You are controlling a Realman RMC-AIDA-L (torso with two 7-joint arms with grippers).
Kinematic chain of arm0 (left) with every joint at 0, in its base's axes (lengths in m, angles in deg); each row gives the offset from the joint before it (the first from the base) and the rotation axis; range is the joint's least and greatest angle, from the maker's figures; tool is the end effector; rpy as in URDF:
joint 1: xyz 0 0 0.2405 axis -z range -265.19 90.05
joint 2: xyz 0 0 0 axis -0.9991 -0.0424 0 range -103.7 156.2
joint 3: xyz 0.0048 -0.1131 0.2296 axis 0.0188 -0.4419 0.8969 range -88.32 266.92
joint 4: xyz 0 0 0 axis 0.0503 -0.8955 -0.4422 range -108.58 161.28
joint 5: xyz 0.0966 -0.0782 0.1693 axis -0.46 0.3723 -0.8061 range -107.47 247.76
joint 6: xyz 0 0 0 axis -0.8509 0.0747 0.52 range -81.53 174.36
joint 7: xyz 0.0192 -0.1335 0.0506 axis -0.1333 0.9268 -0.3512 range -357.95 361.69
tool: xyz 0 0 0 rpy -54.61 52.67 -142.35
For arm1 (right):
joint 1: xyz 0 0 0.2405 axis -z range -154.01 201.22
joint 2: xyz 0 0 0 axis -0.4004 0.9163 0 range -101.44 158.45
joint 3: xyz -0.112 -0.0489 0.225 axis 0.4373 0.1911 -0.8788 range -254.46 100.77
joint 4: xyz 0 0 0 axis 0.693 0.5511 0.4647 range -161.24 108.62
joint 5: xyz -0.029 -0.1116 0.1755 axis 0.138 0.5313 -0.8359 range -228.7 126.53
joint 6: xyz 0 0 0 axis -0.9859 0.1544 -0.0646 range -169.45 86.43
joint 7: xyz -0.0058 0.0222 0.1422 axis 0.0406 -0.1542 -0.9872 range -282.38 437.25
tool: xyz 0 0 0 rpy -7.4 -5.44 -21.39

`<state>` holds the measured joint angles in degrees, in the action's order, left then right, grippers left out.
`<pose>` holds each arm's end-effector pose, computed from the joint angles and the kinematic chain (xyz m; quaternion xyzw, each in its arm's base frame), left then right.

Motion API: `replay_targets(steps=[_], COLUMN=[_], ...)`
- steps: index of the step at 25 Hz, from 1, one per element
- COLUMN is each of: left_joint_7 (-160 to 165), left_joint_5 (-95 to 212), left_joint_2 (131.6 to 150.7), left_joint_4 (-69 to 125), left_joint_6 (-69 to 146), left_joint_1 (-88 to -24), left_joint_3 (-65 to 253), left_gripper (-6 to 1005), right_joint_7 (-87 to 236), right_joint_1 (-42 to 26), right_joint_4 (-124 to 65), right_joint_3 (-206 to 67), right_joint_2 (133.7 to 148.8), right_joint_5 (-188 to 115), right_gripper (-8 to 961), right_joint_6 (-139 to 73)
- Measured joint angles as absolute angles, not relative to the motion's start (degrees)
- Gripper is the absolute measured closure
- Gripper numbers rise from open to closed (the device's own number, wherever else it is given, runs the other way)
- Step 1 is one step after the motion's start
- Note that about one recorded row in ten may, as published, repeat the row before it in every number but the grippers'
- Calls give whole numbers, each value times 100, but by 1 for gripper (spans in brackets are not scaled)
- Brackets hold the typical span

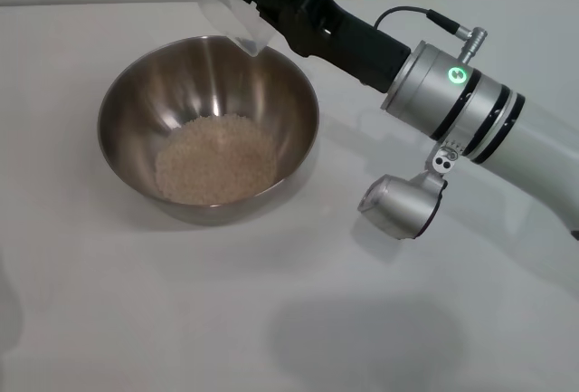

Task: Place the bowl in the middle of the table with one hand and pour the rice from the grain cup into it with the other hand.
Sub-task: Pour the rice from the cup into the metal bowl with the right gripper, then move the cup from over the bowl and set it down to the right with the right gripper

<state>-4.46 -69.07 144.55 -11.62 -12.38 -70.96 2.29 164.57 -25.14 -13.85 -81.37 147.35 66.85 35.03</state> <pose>-0.3153 0.3576 0.0993 -0.4768 -0.2201 -0.3591 0.7715 0.1435 0.3646 -0.0842 -0.5321 -0.6591 0.0329 0.5304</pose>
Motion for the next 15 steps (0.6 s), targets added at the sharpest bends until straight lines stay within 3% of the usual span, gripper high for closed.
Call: replay_targets(steps=[15], left_joint_7=[-446], left_joint_5=[-6907], left_joint_2=[14454], left_joint_4=[-1220], left_joint_6=[-1238], left_joint_1=[-7078], left_joint_3=[256], left_gripper=[241], right_joint_7=[15675], right_joint_1=[-1845], right_joint_4=[-145], right_joint_3=[-9720], right_joint_2=[14758], right_joint_5=[6660], right_gripper=[952], right_joint_6=[3483])
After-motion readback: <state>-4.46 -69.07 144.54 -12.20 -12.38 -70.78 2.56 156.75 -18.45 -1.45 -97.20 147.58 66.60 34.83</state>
